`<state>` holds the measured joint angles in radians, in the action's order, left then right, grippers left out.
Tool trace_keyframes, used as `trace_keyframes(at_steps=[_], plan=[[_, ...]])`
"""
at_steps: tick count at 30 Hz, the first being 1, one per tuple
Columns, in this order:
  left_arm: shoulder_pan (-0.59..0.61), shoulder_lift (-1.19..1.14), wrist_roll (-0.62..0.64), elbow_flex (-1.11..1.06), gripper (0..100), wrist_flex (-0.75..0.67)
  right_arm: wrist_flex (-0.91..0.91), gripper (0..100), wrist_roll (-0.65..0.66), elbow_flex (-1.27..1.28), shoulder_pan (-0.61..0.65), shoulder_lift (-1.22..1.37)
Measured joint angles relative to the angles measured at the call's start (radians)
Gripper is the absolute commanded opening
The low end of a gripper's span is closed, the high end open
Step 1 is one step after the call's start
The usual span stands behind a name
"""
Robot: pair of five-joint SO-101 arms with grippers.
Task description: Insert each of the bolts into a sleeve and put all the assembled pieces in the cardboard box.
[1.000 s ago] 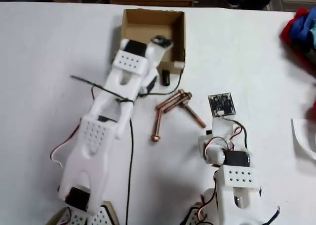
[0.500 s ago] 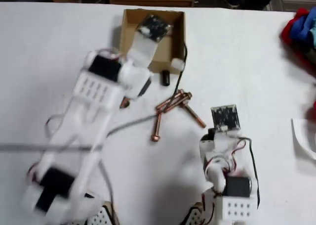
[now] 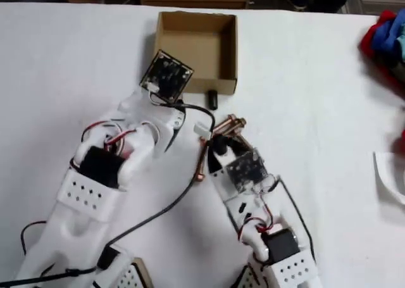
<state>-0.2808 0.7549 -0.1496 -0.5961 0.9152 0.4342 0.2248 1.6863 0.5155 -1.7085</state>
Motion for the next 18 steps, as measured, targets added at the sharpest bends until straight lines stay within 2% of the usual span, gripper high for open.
trace_keyframes(at_steps=[9,14,16,18], plan=[[0.000,0.003,0.000,-0.005,3,0.023,0.074,2.1,0.000,0.000,0.012,0.015],[0.000,0.003,0.000,-0.005,3,0.035,0.081,2.1,0.000,0.000,-0.025,0.015],[0.000,0.003,0.023,-0.006,3,0.005,0.081,2.1,0.000,0.000,-0.031,0.015],[-0.002,0.003,0.101,-0.025,3,-0.069,0.061,2.1,0.000,0.000,-0.034,0.015]])
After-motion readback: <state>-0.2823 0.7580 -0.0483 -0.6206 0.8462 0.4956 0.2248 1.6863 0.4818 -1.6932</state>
